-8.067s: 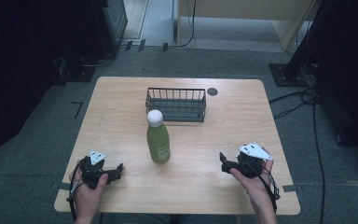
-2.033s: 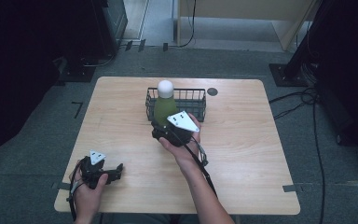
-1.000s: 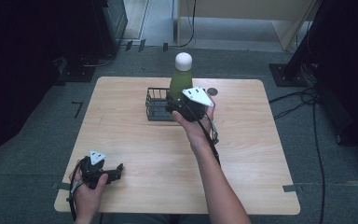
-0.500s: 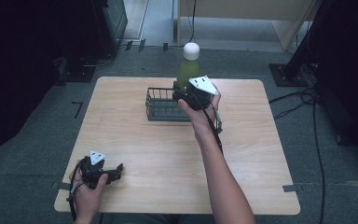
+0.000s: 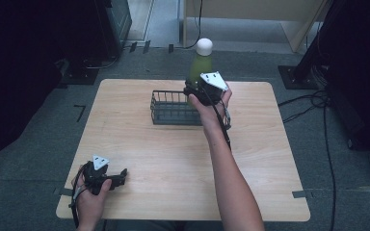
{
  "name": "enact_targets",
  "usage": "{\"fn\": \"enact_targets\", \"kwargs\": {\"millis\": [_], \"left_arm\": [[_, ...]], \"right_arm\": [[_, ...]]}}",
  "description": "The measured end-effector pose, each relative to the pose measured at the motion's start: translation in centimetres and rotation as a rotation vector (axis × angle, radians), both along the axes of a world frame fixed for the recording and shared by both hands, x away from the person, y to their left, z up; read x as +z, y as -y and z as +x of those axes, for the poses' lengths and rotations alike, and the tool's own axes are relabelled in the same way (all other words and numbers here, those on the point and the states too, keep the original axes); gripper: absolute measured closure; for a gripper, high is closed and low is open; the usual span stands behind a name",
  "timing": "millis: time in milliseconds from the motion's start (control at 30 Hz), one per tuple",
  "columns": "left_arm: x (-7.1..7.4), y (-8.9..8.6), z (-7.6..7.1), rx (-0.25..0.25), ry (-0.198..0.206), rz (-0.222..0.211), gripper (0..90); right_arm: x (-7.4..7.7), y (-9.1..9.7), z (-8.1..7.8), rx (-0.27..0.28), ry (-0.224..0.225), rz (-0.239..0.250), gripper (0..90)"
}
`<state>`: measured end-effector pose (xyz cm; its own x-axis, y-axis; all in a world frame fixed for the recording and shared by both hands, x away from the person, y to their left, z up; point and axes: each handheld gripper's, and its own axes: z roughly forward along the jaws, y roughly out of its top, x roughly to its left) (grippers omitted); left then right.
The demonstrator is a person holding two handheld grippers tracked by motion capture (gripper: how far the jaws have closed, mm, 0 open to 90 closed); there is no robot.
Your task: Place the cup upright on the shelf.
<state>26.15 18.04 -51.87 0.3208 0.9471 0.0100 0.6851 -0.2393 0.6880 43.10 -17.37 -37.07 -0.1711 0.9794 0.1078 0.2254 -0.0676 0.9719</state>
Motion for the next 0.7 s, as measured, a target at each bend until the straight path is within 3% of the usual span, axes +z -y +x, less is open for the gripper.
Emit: {"fn": "enact_targets", "kwargs": {"millis": [700], "left_arm": [[0.0,0.0,0.0,0.0,0.0,0.0,1.6]], "right_arm": [[-3.5,-0.1,2.0,-0.003,-0.048,-0.033,20.1]]}}
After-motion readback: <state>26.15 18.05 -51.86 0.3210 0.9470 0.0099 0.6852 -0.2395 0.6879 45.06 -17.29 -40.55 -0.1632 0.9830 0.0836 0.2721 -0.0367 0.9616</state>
